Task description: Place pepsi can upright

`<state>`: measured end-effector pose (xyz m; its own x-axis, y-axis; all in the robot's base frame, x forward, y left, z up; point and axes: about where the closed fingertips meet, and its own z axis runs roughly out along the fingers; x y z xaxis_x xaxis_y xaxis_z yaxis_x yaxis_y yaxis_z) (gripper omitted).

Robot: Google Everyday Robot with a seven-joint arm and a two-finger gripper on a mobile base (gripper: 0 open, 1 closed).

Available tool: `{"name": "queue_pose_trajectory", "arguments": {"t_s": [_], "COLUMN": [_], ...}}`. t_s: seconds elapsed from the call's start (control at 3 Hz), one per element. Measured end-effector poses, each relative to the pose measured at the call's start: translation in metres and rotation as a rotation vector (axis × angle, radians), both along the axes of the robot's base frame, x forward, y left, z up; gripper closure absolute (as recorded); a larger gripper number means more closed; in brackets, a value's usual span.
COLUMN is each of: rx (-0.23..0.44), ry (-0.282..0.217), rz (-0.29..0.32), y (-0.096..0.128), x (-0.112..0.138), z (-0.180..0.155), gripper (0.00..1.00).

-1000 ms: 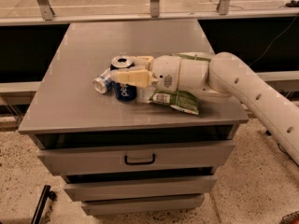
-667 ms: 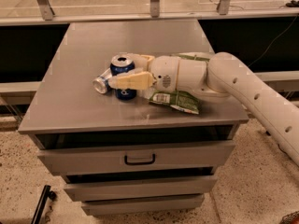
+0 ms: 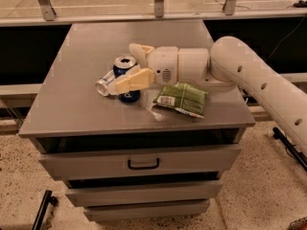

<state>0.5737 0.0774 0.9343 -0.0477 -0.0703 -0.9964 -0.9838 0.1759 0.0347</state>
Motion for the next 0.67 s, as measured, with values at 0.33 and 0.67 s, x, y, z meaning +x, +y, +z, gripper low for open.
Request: {"name": "queue_pose_trajectory", "arguments": {"t_s": [0.33, 0.67], "rx": [-0.025, -0.025], "ry": [-0.057, -0.061], "rz": [0.055, 0.061], "y": [0.0108, 0.0115], "x": [-0.0107, -0.0121], "z": [0.0244, 0.0264], "gripper": [0.0, 0.0]}}
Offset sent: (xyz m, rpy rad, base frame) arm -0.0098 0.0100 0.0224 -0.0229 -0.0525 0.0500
